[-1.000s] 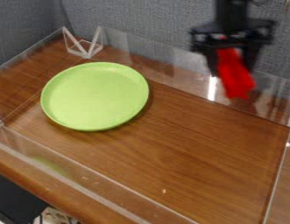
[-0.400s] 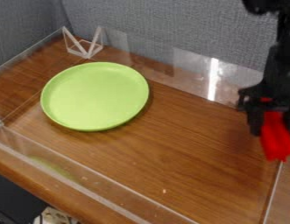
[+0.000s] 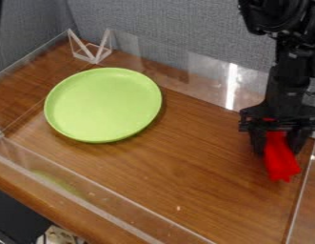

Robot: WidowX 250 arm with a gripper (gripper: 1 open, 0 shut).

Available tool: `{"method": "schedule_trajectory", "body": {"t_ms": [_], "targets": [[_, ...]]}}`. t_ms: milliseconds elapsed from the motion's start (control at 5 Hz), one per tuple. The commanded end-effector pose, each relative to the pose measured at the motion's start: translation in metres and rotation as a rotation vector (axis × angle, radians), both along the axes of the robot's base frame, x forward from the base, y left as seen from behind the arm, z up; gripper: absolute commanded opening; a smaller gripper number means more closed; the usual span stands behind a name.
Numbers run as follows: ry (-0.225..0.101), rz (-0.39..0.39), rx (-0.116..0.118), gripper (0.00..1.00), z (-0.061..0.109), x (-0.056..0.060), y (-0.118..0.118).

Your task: Put the red object on the right side

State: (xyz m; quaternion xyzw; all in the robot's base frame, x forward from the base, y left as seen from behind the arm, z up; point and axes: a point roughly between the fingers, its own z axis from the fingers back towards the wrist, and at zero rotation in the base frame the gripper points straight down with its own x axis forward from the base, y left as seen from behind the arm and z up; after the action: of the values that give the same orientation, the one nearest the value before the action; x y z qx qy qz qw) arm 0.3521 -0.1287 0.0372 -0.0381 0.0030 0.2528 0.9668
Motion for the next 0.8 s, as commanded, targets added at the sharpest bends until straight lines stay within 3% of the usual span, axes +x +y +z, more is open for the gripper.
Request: {"method": "schedule_trajectory", "body": {"t_ms": [0, 600], "targets": [[-0.055, 0.029, -0.029, 1.0, 0.0216, 0.0103, 0.0103], [-0.063, 0.095, -0.054, 1.0, 0.029, 0.0142, 0.013]]}}
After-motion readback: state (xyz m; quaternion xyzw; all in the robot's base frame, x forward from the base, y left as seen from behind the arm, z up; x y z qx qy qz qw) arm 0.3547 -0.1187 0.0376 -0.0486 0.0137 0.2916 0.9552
